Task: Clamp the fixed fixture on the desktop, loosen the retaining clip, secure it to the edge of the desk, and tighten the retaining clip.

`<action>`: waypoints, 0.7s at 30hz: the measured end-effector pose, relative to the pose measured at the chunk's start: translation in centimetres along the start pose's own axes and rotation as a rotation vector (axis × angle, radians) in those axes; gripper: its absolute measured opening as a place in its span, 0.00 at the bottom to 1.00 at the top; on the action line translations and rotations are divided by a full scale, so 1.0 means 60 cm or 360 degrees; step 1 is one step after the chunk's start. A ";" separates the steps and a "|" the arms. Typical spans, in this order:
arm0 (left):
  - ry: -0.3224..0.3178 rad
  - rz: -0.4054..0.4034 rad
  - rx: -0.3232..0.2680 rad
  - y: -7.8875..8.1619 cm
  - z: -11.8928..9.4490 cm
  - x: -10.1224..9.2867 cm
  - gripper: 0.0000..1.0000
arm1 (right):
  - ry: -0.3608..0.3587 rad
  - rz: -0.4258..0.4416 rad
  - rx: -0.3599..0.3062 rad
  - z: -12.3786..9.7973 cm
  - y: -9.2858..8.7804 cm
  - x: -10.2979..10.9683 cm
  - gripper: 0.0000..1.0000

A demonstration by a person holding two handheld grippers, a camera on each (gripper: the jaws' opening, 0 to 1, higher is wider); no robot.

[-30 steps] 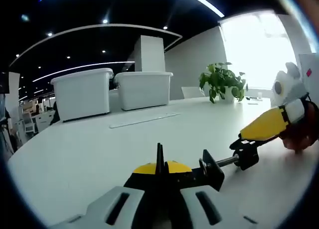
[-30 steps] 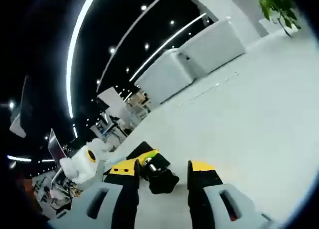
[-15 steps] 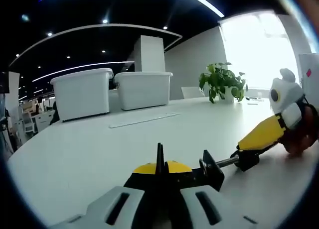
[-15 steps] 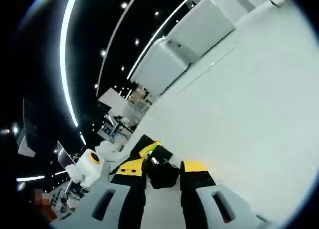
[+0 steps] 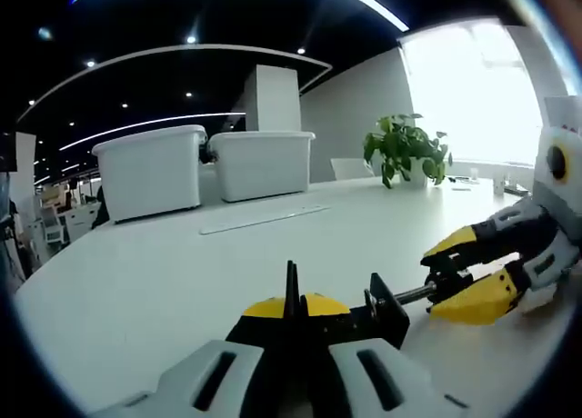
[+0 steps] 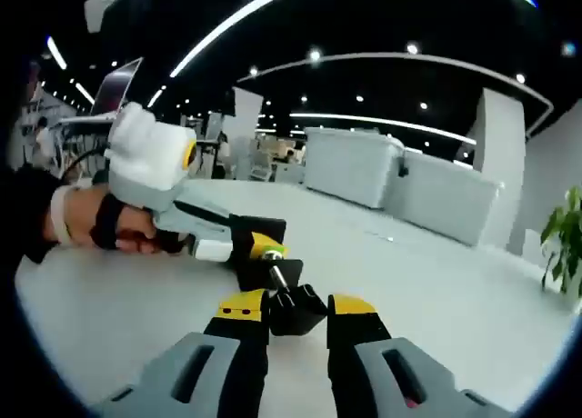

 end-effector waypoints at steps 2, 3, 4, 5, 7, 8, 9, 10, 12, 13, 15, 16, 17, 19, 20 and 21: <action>0.0001 -0.0001 0.0001 0.000 -0.001 -0.001 0.04 | -0.0023 -0.0141 -0.0011 -0.003 0.000 0.008 0.23; 0.0001 -0.0001 0.0002 0.000 -0.001 -0.001 0.04 | -0.0029 -0.0184 -0.0015 -0.004 0.000 0.011 0.23; 0.0002 -0.0003 0.0002 0.000 -0.002 -0.001 0.04 | -0.0048 -0.0305 -0.0026 -0.007 0.000 0.015 0.23; 0.0002 -0.0003 0.0002 0.000 -0.002 -0.001 0.04 | -0.0062 -0.0440 -0.0036 -0.009 0.000 0.020 0.23; 0.0003 -0.0004 0.0002 0.000 -0.002 -0.001 0.04 | -0.0081 -0.0489 -0.0046 -0.012 0.004 0.025 0.23; 0.0003 -0.0006 0.0003 0.000 -0.002 -0.001 0.04 | -0.0086 -0.0479 -0.0038 -0.007 -0.004 0.016 0.23; 0.0003 -0.0004 0.0003 0.000 -0.002 -0.001 0.04 | -0.0090 -0.0493 -0.0042 -0.007 -0.004 0.016 0.23; 0.0003 -0.0006 0.0003 0.000 -0.002 -0.001 0.04 | -0.0093 -0.0498 -0.0043 -0.007 -0.003 0.015 0.23; 0.0003 -0.0005 0.0003 0.000 -0.001 -0.001 0.04 | -0.0087 -0.0470 -0.0038 -0.006 -0.001 0.012 0.24; 0.0003 -0.0006 0.0003 0.000 0.000 0.000 0.04 | -0.0056 -0.0397 -0.0020 -0.005 -0.003 0.011 0.24; 0.0002 -0.0006 0.0003 0.000 0.000 0.000 0.04 | 0.0013 -0.0091 -0.0011 -0.006 0.002 0.010 0.30; 0.0001 -0.0008 0.0003 0.000 0.000 0.000 0.04 | 0.0048 0.0087 0.0000 -0.007 0.005 0.007 0.33; 0.0001 -0.0010 0.0003 0.000 0.000 0.001 0.04 | 0.0090 0.0238 0.0009 -0.007 0.008 0.004 0.38; 0.0000 -0.0013 0.0004 0.000 0.001 0.002 0.04 | 0.0132 0.0629 0.0011 -0.006 0.015 -0.007 0.46; 0.0000 -0.0013 0.0004 0.000 0.001 0.002 0.04 | 0.0163 0.0839 0.0050 -0.005 0.013 -0.012 0.51; -0.0001 -0.0012 0.0004 0.000 0.002 0.002 0.04 | 0.0187 0.1031 0.0074 -0.004 0.011 -0.018 0.53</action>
Point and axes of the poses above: the point that each gripper's makers call its tool centre point, and the gripper's own axes: z roughly forward along the fingers, x roughly to its left, y roughly out of its top, the point moved 9 cm from there along -z, roughly backward along the fingers, and after that the axes turned 7 degrees about z, right-handed, at the moved point
